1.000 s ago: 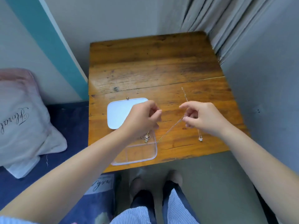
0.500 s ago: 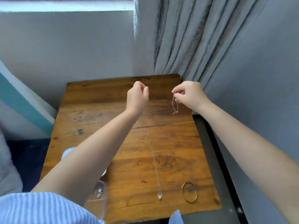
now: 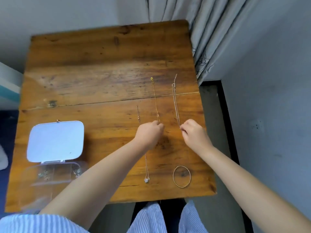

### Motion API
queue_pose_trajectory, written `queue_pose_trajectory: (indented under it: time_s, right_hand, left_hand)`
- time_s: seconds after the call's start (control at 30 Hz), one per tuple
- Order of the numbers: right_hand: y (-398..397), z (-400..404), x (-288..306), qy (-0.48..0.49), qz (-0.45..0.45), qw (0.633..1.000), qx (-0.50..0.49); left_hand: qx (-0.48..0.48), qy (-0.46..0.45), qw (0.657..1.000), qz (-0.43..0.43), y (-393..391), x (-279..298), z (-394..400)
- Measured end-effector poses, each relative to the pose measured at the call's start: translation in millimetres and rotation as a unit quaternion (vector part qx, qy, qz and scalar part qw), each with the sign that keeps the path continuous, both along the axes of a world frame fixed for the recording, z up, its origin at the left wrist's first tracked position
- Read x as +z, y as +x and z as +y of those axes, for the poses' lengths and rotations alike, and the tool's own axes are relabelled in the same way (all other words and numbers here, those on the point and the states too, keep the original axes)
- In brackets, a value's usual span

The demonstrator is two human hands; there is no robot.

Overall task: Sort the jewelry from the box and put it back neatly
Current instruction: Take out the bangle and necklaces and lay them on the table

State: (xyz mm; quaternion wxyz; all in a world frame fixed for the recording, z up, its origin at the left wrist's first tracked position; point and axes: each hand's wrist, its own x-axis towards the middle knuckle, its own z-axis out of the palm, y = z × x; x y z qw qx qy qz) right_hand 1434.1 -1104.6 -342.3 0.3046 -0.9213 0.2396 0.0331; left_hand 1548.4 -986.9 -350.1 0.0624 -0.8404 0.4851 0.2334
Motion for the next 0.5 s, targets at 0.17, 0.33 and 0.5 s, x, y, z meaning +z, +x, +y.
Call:
queue_pose_trajectory:
  time_s: [0.17, 0.33, 0.5]
  right_hand:
    - [-34, 26, -19, -0.012, -0.044, 0.999, 0.021]
    - [-54, 40, -29, -0.061, -0.06, 0.996, 0.025]
    - [-69, 47, -36, -0.053, -0.053, 0.997, 0.035]
  left_hand:
    - [-0.09, -0.023, 0.995, -0.046, -33, -2, 24]
    - [-0.098, -0.035, 0.993, -0.056, -54, -19, 43]
    - [-0.104, -0.107, 0.988, -0.046, -66, -28, 52]
